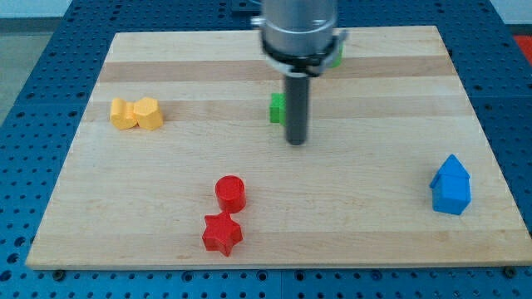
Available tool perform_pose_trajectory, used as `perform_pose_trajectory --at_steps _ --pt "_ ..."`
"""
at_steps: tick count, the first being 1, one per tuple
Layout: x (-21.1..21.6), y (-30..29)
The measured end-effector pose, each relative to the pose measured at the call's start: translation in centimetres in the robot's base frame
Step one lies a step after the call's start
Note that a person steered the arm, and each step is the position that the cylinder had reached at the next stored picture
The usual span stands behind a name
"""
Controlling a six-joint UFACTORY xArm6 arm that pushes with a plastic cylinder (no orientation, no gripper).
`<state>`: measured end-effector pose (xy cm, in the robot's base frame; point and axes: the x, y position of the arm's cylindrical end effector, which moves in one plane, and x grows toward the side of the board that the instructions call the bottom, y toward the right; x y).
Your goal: Push the green circle to the top left of the green star
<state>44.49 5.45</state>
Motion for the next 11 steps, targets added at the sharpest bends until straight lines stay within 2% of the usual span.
perform_pose_trajectory --at_steps 1,2,3,4,5,8,9,10,11 --pt "-5.7 5.3" --pt "-13.5 8.8" --pt "-18.8 8.0" --pt "-18.0 5.1" --pt "-14.0 0.7" --pt "-16.3 0.6" --pt "-20.0 -0.1" --pt "-19.4 -3.9" --pt "-14.3 -3.9"
